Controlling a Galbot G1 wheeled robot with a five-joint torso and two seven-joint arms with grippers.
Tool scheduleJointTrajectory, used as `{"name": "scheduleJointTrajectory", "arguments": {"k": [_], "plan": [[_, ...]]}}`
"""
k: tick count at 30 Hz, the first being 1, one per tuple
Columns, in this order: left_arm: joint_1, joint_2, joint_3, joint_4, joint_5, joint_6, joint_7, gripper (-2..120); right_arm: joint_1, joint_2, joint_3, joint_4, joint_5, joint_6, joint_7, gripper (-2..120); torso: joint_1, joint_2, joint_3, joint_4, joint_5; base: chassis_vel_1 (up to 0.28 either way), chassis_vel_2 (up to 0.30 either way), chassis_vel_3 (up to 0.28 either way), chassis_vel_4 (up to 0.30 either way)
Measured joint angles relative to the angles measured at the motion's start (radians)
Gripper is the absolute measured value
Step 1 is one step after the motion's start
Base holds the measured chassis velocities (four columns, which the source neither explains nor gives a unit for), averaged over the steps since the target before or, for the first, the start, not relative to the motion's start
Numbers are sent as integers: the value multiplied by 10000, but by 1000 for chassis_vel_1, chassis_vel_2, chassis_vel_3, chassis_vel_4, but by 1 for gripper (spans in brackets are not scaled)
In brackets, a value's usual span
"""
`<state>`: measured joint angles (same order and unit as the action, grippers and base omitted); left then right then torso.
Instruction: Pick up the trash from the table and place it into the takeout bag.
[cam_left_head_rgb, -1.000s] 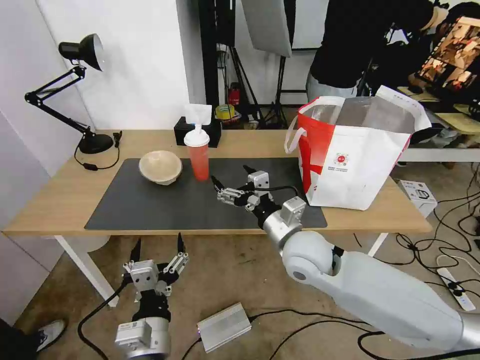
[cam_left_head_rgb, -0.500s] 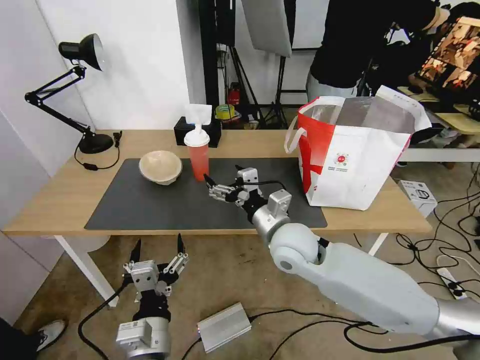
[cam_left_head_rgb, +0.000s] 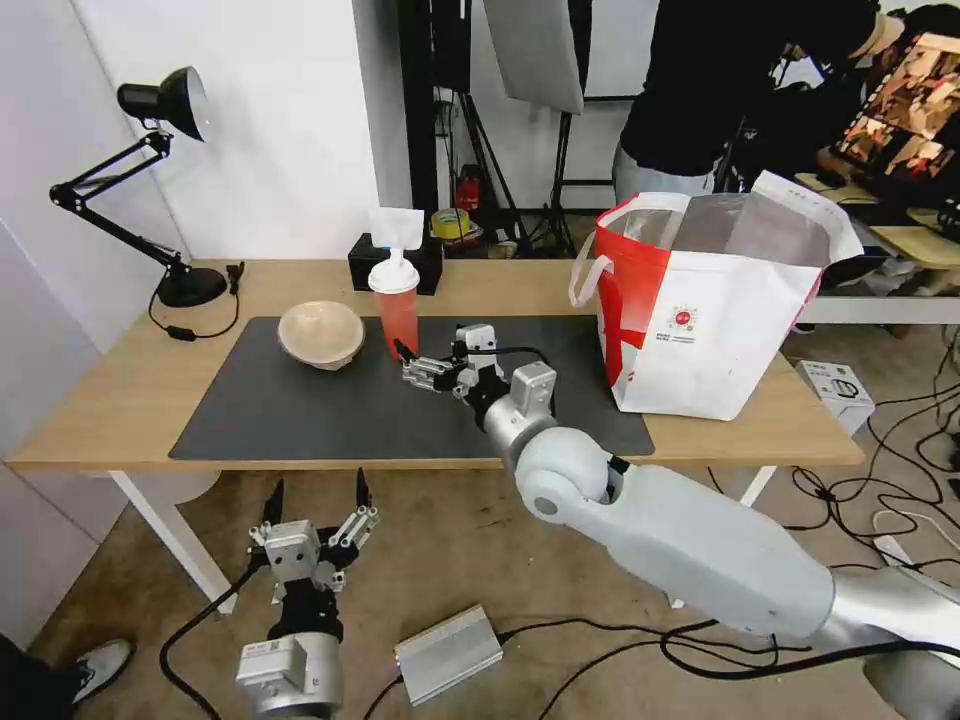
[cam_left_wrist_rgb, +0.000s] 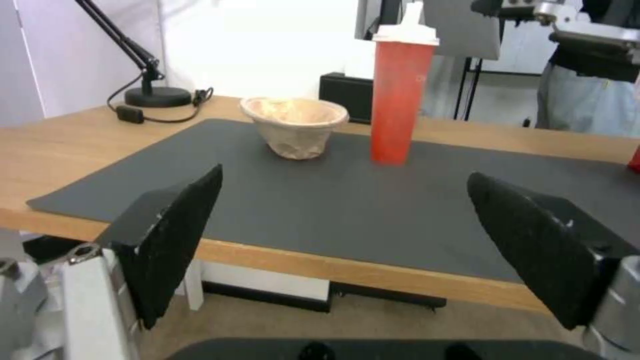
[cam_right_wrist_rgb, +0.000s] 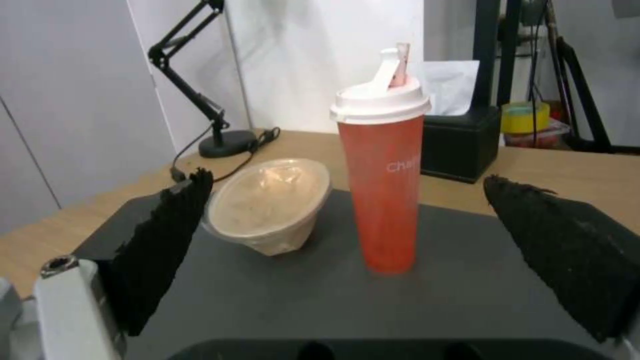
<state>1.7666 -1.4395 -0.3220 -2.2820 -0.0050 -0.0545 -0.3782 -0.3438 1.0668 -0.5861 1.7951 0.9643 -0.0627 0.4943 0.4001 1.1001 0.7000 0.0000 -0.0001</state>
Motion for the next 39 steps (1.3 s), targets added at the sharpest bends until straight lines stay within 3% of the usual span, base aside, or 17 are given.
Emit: {"name": "scheduleJointTrajectory", "arguments": {"k": [39], "plan": [[0, -25, 17, 43, 108, -15, -32, 100, 780, 1820, 89, -2958, -275, -155, -383, 100, -2, -1, 0, 0, 0, 0, 0, 0, 0]]}}
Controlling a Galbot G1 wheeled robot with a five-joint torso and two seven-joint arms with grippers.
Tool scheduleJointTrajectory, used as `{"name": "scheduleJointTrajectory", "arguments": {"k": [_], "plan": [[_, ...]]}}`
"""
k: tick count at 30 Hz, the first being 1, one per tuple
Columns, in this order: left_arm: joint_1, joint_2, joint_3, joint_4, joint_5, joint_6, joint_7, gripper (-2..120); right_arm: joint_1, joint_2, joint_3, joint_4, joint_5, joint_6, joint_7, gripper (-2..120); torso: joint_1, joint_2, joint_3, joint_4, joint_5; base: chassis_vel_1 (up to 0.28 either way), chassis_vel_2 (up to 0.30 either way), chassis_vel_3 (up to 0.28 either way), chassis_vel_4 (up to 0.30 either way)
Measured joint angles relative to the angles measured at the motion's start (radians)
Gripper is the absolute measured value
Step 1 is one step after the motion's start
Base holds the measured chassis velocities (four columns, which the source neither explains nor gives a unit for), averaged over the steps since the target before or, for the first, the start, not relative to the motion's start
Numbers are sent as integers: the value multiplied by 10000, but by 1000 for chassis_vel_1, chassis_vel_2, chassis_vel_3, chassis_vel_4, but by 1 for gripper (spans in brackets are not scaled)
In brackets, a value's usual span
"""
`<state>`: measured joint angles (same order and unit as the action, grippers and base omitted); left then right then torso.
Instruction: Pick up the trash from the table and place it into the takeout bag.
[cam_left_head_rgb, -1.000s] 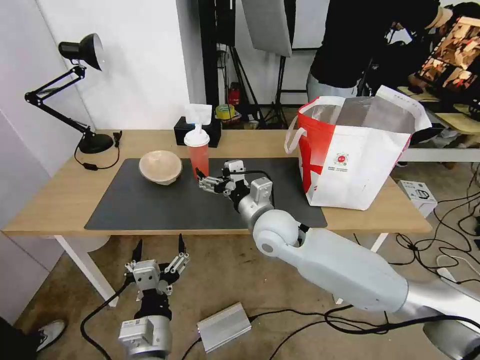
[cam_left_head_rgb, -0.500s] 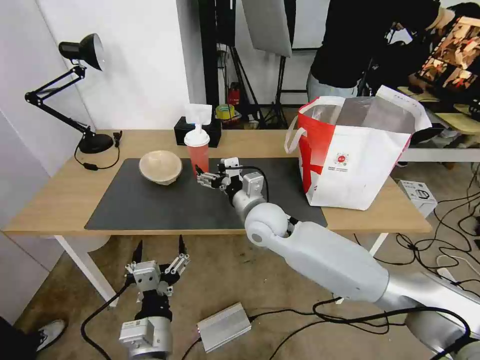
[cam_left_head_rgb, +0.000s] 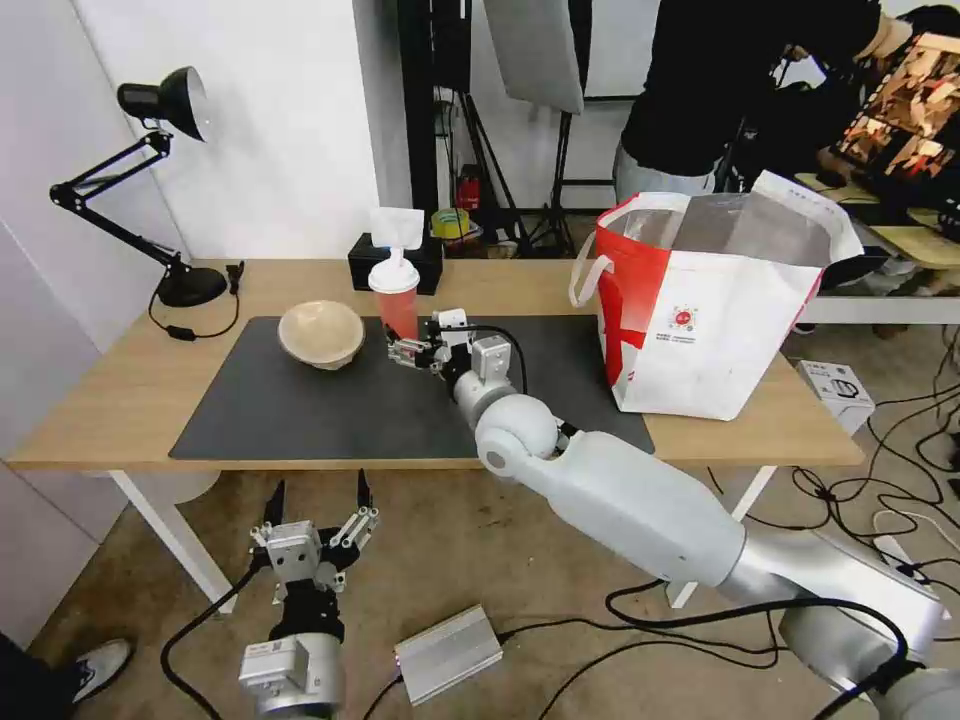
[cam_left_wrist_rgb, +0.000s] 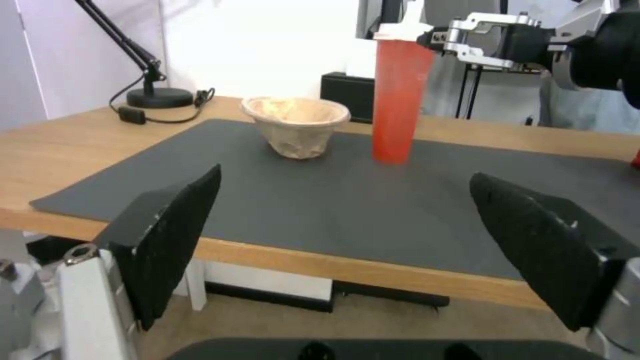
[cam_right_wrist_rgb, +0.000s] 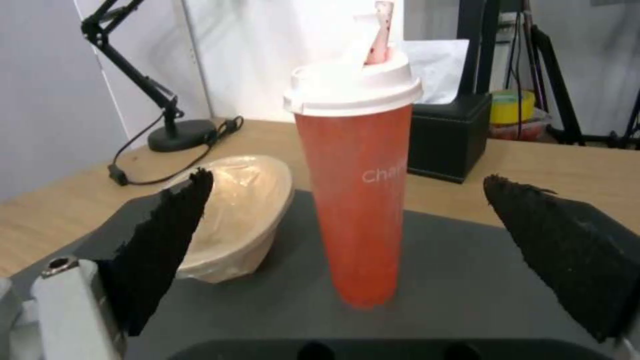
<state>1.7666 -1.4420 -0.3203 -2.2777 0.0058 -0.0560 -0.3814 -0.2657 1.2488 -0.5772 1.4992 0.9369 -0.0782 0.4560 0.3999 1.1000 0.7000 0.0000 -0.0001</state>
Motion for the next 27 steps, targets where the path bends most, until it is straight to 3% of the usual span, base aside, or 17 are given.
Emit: {"name": "scheduleJointTrajectory", "arguments": {"k": [27], "plan": [[34, 17, 52, -15, 3, -8, 0, 100, 219, 1041, 224, -1347, -227, 13, -256, 100, 0, 0, -1, 0, 0, 0, 0, 0, 0]]}}
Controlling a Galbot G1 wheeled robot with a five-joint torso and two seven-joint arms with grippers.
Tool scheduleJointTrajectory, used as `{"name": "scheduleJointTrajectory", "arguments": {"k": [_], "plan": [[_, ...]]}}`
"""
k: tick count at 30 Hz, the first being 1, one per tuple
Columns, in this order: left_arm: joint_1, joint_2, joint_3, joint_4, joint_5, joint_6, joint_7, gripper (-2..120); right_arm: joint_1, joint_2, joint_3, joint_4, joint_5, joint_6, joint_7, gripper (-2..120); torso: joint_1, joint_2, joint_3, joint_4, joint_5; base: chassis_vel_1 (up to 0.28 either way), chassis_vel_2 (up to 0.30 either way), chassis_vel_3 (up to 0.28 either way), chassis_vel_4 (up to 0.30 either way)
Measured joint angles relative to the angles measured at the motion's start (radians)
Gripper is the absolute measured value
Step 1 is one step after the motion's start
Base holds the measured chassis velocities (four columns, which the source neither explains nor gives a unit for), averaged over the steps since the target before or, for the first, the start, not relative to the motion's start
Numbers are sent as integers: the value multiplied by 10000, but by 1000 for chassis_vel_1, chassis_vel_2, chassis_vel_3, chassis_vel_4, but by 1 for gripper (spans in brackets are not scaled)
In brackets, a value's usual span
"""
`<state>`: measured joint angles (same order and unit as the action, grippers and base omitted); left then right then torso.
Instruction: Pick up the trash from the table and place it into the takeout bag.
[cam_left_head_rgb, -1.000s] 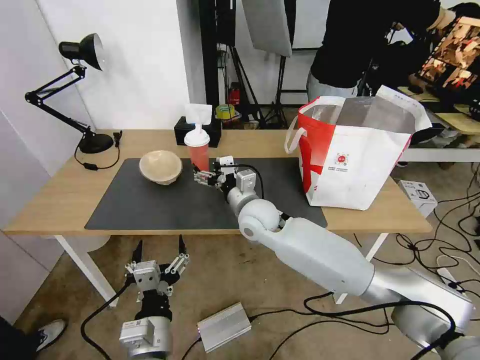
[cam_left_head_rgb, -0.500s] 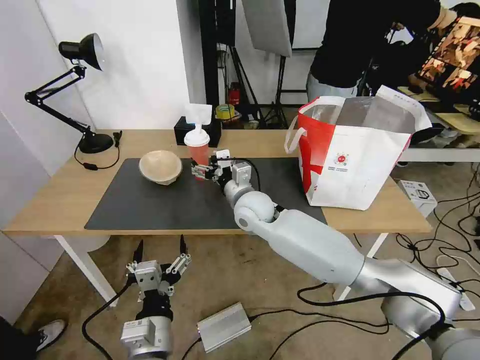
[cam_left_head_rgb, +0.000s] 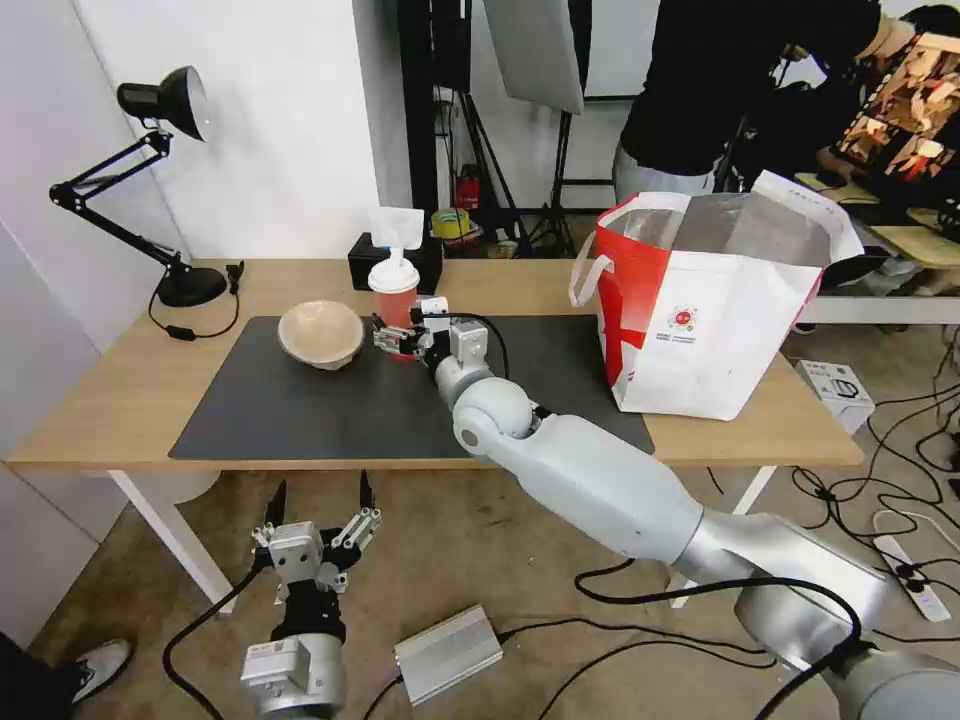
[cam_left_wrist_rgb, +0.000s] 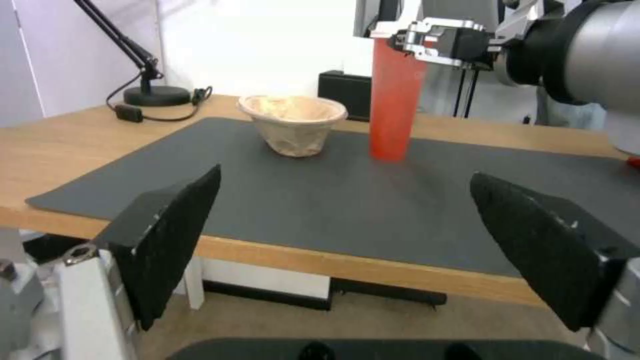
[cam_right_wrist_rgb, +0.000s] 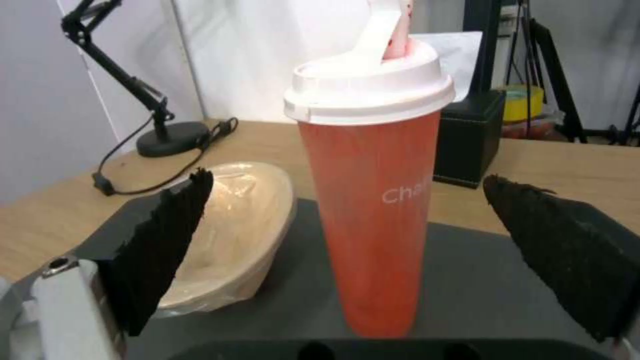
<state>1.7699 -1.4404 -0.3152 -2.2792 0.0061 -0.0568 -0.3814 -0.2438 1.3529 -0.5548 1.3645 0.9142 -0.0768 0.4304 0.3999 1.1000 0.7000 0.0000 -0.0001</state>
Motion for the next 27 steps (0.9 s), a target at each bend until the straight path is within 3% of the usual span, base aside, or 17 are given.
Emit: {"name": "scheduleJointTrajectory", "arguments": {"k": [27], "plan": [[53, 0, 46, -10, 170, -65, -1, 100, 354, 1121, 347, -1832, -420, 146, -444, 100, 0, 0, 0, 1, 1, 0, 0, 0, 0]]}}
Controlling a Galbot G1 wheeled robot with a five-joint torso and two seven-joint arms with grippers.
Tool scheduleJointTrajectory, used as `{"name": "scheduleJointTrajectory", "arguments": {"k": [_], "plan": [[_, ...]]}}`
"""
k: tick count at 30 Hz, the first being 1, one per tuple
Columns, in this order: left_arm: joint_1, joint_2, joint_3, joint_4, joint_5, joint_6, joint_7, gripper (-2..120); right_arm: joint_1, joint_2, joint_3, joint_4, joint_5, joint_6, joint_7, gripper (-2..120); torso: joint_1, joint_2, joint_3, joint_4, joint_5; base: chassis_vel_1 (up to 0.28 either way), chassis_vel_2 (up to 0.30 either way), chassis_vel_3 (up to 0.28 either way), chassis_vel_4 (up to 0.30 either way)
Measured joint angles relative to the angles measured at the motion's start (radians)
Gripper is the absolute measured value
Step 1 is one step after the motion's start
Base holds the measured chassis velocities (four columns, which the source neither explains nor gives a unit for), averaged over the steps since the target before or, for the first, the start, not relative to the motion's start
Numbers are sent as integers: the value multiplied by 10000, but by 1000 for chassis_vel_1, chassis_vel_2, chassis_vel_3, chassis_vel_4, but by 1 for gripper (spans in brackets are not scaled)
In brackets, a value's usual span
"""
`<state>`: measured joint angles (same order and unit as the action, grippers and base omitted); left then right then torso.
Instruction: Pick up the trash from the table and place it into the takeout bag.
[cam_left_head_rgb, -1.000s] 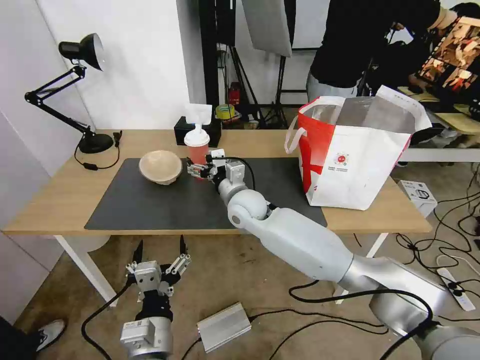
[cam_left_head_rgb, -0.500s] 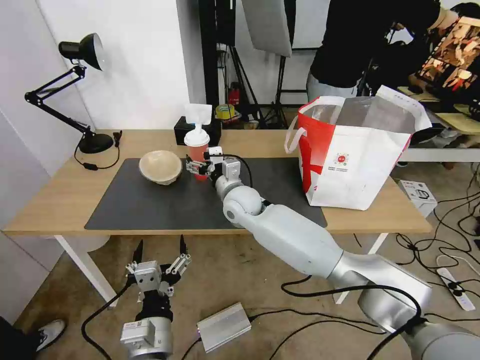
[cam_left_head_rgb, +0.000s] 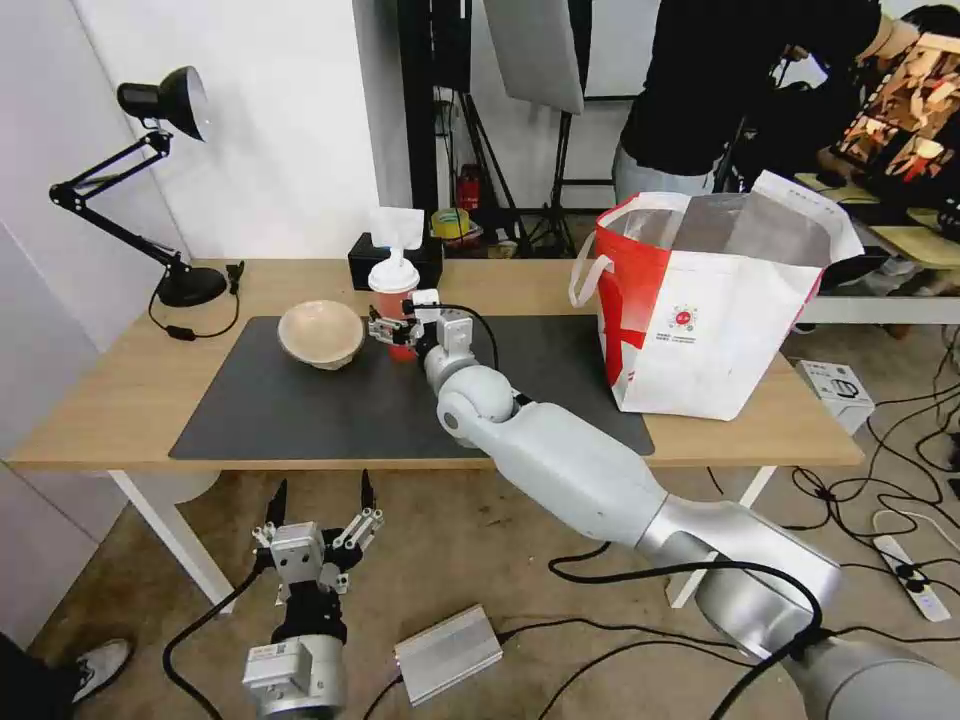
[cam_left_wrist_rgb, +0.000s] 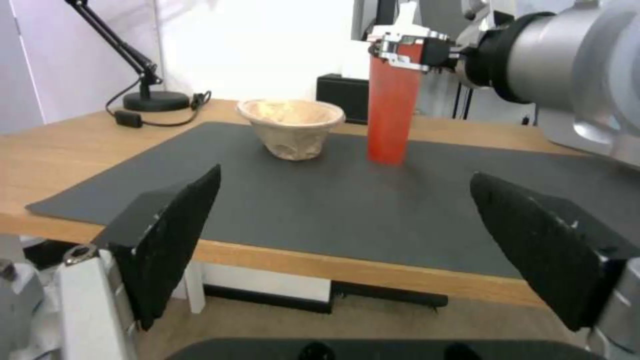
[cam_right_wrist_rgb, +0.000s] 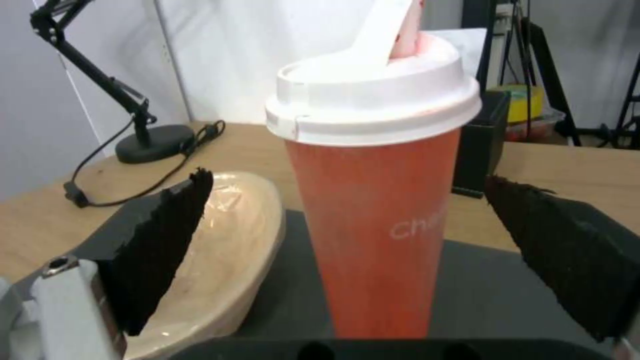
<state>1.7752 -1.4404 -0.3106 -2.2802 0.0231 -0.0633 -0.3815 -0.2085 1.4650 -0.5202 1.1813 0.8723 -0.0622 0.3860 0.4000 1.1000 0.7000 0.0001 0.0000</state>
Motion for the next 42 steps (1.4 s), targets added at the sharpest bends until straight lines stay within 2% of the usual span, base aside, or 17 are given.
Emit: {"name": "scheduleJointTrajectory", "arguments": {"k": [20, 42], "plan": [[-50, 102, 45, 58, -25, 0, -9, 100, 156, 329, 101, -902, -193, 206, -357, 100, 0, 0, 0, -1, 0, 0, 0, 0, 0], [55, 166, 121, 84, -13, 35, -10, 100, 217, 1059, 615, -2212, -651, 548, -875, 100, 0, 0, 0, -1, 0, 0, 0, 0, 0]]}}
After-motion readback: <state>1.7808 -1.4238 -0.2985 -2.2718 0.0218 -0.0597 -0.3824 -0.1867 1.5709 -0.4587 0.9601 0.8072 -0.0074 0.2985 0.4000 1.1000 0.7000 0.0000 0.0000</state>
